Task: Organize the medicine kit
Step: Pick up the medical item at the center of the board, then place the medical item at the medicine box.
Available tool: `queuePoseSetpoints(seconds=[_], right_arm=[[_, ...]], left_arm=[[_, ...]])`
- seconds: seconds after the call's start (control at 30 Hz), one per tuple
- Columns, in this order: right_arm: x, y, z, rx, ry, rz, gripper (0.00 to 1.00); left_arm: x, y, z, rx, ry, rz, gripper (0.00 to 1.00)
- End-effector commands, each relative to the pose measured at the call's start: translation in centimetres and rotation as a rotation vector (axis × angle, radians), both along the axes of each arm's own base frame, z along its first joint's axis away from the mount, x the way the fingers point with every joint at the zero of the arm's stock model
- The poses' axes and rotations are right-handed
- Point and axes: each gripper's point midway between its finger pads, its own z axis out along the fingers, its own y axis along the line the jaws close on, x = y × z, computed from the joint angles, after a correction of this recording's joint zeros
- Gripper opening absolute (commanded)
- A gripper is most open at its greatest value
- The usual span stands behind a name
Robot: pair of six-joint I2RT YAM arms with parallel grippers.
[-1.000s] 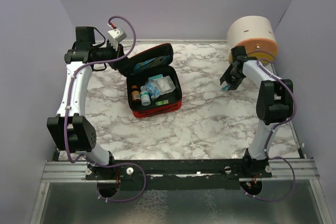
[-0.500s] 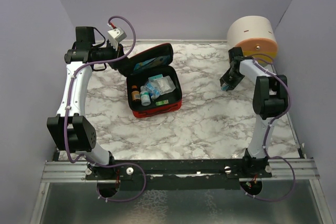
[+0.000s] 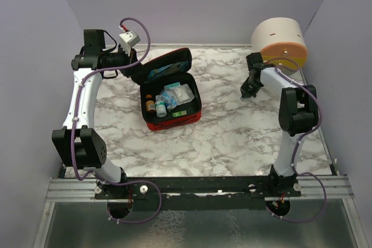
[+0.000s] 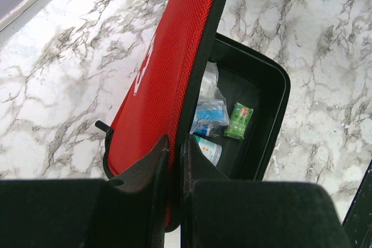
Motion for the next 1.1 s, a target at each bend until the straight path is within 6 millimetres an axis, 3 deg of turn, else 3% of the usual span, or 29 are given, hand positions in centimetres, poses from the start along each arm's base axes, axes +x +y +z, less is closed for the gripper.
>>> queuePoseSetpoints(seconds=[0.0,0.1,0.2,0.47,0.8,0.93,1.07], right_arm=[[3.2,9.8,8.9,0.053,-0.256,0.289,0.01],[4.0,17.3,13.9,0.073,-0.403,0.482,0.01],[4.0,22.5,17.4,0.093,-0.490,0.608,0.01],[3.5,28.9,27.2,0.225,-0.786,0.775,0.01],[0.2,35.8,29.1,0.326,-0.848,0.945,0.01],[-1.1,36.9,28.9,0.370,-0.821,0.963,0.01],[-2.1,37.1,27.4,0.411,-0.765,0.963,0.01]], left_arm=[[0.5,2.6,-3.3,0.081,0.111,0.106,0.00],[0.5,2.6,-3.2,0.085,0.110,0.108,0.00],[0.5,2.7,-3.1,0.090,0.109,0.110,0.00],[0.4,2.9,-3.0,0.104,0.107,0.113,0.00],[0.9,3.0,-2.7,0.102,0.107,0.120,0.00],[1.0,2.9,-2.7,0.100,0.107,0.119,0.00],[1.1,2.9,-2.6,0.096,0.105,0.117,0.00]])
